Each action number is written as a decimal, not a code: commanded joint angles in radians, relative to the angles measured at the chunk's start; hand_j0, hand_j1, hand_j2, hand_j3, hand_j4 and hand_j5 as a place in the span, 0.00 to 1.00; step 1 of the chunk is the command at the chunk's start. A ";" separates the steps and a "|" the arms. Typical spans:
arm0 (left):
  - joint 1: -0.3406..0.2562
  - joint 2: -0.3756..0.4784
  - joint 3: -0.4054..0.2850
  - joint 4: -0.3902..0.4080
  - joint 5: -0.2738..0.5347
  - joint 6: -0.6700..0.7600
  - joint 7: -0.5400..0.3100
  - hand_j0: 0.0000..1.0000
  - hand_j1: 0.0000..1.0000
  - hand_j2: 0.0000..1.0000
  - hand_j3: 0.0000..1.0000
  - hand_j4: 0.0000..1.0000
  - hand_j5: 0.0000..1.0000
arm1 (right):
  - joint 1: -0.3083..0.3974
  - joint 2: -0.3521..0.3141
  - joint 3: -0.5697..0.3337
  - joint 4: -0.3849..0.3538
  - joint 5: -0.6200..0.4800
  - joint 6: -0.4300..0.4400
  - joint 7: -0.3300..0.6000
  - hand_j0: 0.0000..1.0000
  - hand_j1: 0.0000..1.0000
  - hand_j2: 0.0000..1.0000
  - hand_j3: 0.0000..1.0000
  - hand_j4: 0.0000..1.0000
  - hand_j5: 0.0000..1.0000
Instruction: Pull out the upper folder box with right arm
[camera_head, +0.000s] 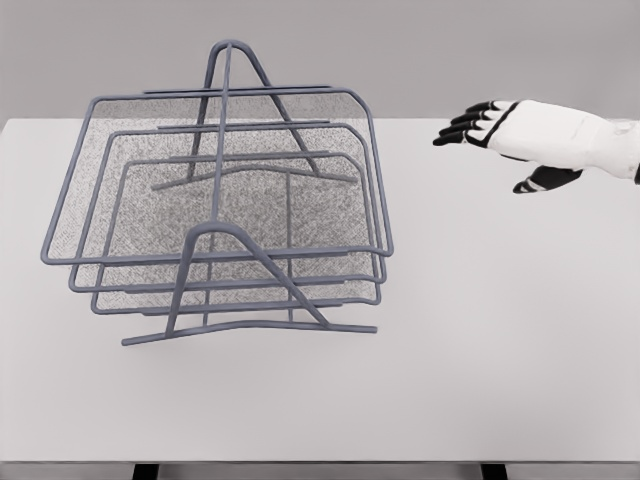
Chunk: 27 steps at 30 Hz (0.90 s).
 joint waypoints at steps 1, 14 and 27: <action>0.000 0.000 0.000 0.000 0.000 0.000 0.000 1.00 1.00 1.00 1.00 1.00 1.00 | -0.002 0.018 0.014 -0.018 0.013 -0.042 0.002 1.00 1.00 1.00 1.00 1.00 1.00; 0.000 0.000 0.000 0.000 0.000 0.000 0.000 1.00 1.00 1.00 1.00 1.00 1.00 | -0.167 0.085 0.178 -0.012 -0.068 -0.042 0.002 1.00 1.00 1.00 1.00 1.00 1.00; 0.000 0.000 0.000 0.000 0.000 0.000 0.000 1.00 1.00 1.00 1.00 1.00 1.00 | -0.115 0.153 0.232 -0.038 -0.050 -0.042 0.002 1.00 1.00 1.00 1.00 1.00 1.00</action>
